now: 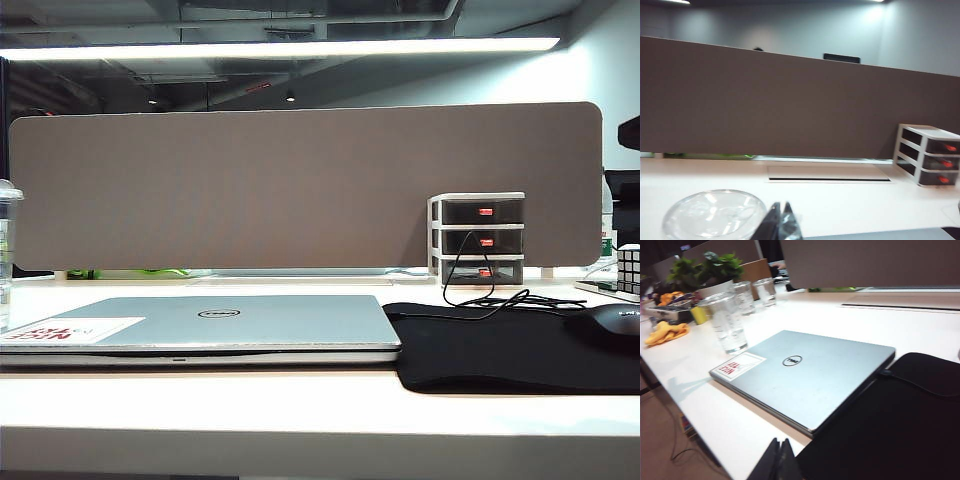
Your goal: Pick up the coffee cup and place it on the left side of the laptop.
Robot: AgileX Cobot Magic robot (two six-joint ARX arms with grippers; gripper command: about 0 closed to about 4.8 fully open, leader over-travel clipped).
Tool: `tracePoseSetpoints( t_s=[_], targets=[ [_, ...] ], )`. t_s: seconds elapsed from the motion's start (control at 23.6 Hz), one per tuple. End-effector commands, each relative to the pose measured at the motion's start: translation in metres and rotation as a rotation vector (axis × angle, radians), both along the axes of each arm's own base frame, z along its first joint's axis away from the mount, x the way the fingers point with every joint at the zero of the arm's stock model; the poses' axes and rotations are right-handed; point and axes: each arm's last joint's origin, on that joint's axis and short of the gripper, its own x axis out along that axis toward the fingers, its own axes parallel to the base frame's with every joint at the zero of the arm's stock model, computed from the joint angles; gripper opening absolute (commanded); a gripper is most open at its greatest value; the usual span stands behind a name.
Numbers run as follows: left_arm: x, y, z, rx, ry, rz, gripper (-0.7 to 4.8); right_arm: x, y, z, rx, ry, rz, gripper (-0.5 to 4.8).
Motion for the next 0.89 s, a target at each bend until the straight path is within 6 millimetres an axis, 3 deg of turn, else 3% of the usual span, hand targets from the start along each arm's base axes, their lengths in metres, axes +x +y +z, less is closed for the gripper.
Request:
tracePoseSetpoints(
  t_s=[0.04,0.34,0.47,0.64,0.89],
  targets=[
    [-0.005,-0.001,-0.002,-0.052,0.061,0.045,-0.04,0.001,-0.001,0.000,0.000,-0.010,-0.056,-0.01],
    [-0.028,-0.012,-0.005,-0.065,0.145,0.089,-0.05,0.005,-0.009,0.000,-0.009,-0.012,-0.349,-0.01],
    [-0.044,-0.017,0.003,-0.024,0.220,0.204,-0.05,0.006,-0.011,0.000,-0.030,-0.025,-0.438,-0.01],
    [-0.047,-0.020,0.011,-0.013,0.246,0.194,-0.05,0.007,-0.014,0.000,-0.187,-0.107,-0.539,-0.02],
    [-0.045,-0.023,0.009,0.030,0.248,0.171,-0.05,0.008,-0.020,0.002,-0.213,-0.117,-0.744,-0.01]
  ],
)
